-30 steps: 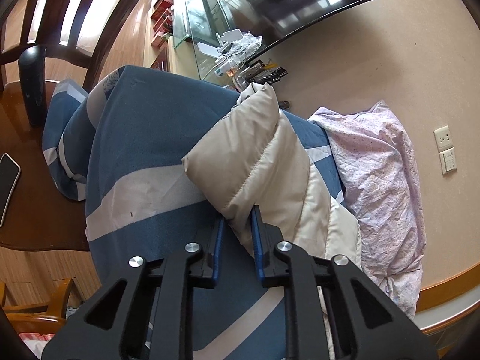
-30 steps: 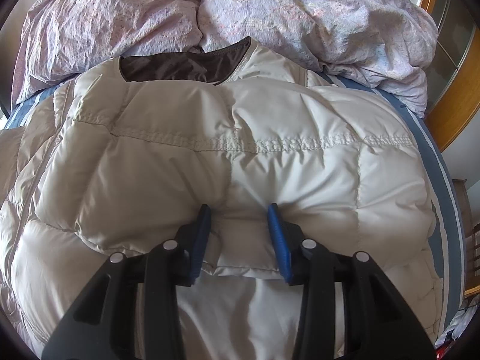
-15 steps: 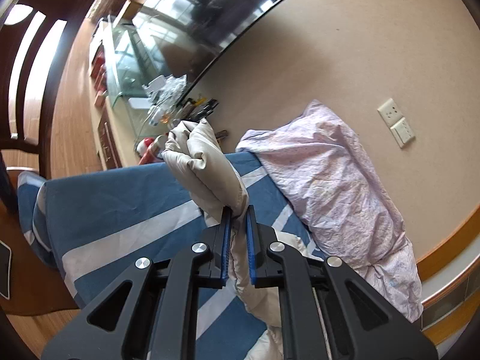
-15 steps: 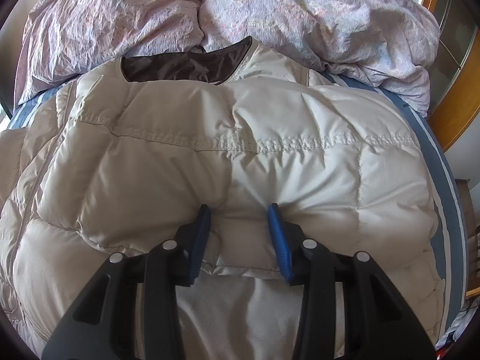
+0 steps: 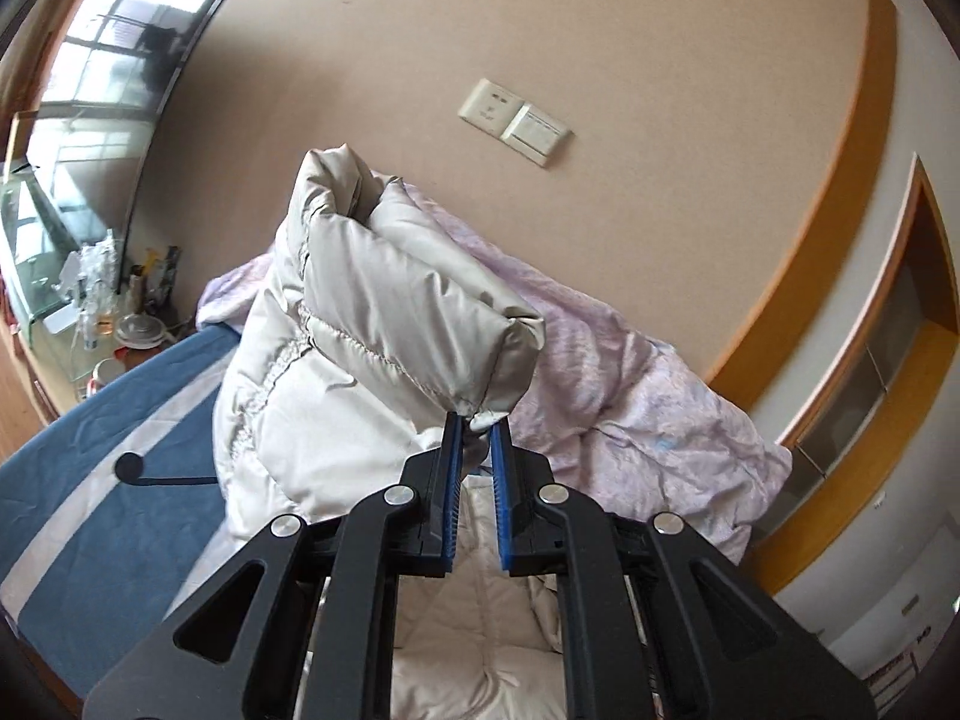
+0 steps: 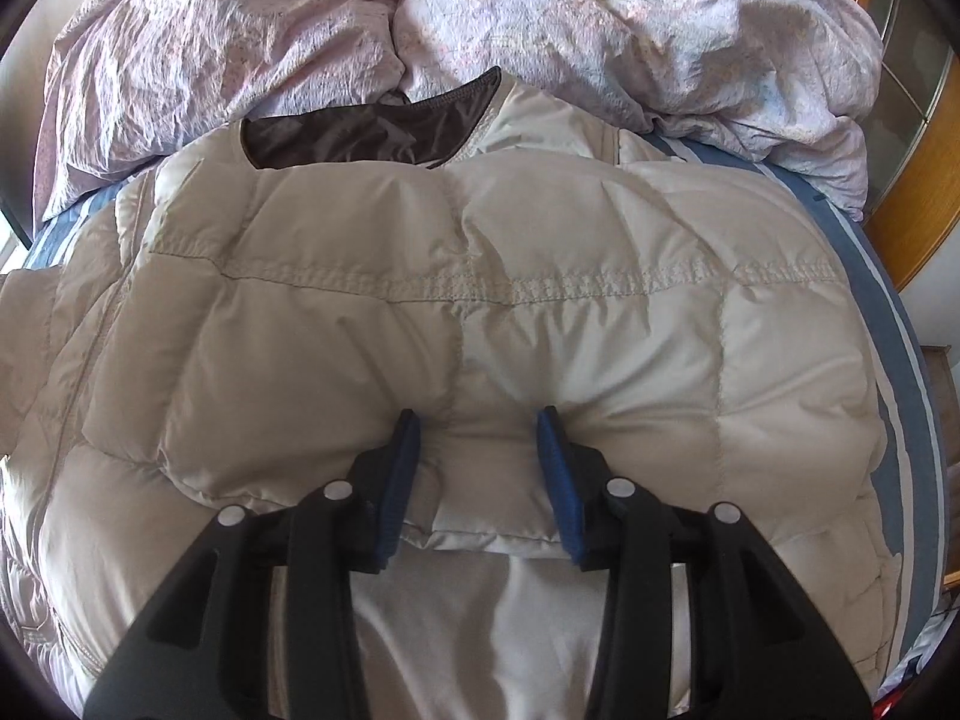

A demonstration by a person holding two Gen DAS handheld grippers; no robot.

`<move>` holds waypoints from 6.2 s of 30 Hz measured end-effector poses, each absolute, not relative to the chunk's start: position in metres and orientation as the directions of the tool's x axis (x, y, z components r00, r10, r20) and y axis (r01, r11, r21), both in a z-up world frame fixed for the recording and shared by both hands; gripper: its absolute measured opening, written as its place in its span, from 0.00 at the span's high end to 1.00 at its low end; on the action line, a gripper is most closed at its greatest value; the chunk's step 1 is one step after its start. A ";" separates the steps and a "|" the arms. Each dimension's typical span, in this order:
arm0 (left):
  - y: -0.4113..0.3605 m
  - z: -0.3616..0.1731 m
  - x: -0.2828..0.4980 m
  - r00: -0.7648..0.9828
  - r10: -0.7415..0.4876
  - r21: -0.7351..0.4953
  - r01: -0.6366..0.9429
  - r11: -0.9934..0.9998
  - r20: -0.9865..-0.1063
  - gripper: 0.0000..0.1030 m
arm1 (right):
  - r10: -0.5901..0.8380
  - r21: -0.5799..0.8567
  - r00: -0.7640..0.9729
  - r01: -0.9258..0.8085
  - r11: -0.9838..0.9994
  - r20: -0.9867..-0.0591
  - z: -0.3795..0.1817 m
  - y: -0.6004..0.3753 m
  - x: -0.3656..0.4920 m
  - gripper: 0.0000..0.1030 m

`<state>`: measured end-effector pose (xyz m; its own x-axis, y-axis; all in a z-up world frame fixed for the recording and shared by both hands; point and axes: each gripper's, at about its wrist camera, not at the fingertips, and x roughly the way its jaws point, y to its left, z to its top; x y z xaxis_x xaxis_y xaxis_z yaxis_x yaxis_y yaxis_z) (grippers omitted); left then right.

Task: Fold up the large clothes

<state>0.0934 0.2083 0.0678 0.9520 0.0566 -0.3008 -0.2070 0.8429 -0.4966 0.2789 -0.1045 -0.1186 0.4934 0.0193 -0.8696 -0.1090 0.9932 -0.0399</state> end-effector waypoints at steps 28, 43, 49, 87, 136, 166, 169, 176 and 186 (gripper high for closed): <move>0.076 -0.032 0.184 0.802 -0.222 -0.416 -0.036 0.909 -0.554 0.98 | 0.449 0.367 0.497 -0.258 0.894 -0.742 -0.068 -0.105 0.268 0.49; 0.123 -0.035 0.159 0.807 -0.126 -0.395 -0.140 0.908 -0.577 0.65 | 0.589 0.535 0.362 -0.246 0.808 -0.722 -0.087 -0.030 0.303 0.92; 0.132 -0.033 0.153 0.820 -0.091 -0.389 -0.167 0.906 -0.565 0.55 | 0.562 0.502 0.509 -0.266 0.823 -0.652 -0.054 -0.057 0.284 0.93; 0.126 -0.095 0.199 0.649 0.139 -0.045 -0.258 0.965 -0.748 0.25 | 0.276 0.168 0.615 -0.228 0.959 -0.738 -0.079 -0.111 0.242 0.78; 0.247 -0.142 0.004 0.594 -0.278 -0.458 -0.175 0.872 -0.755 0.19 | 0.450 0.515 0.446 0.028 0.857 -0.774 -0.103 -0.417 0.093 0.12; 0.196 -0.169 -0.028 0.563 -0.426 -0.595 -0.150 0.790 -0.708 0.41 | 0.720 0.734 0.259 -0.058 0.677 -0.644 -0.153 -0.392 0.073 0.37; 0.193 -0.179 -0.025 0.532 -0.433 -0.595 -0.177 0.784 -0.728 0.46 | 0.721 0.730 0.245 -0.067 0.680 -0.648 -0.154 -0.385 0.071 0.46; 0.190 -0.163 -0.028 0.558 -0.424 -0.593 -0.158 0.789 -0.713 0.73 | 0.713 0.725 0.252 -0.057 0.686 -0.655 -0.158 -0.384 0.068 0.72; 0.199 -0.113 -0.024 0.698 -0.381 -0.613 -0.104 0.784 -0.606 0.86 | 0.676 0.675 0.384 -0.162 0.720 -0.628 -0.119 -0.371 0.066 0.82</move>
<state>-0.0235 0.1985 -0.1133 0.6983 -0.3814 -0.6058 -0.1035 0.7835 -0.6127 0.0656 -0.3712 -0.1192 0.3843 0.6762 -0.6285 -0.1621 0.7196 0.6752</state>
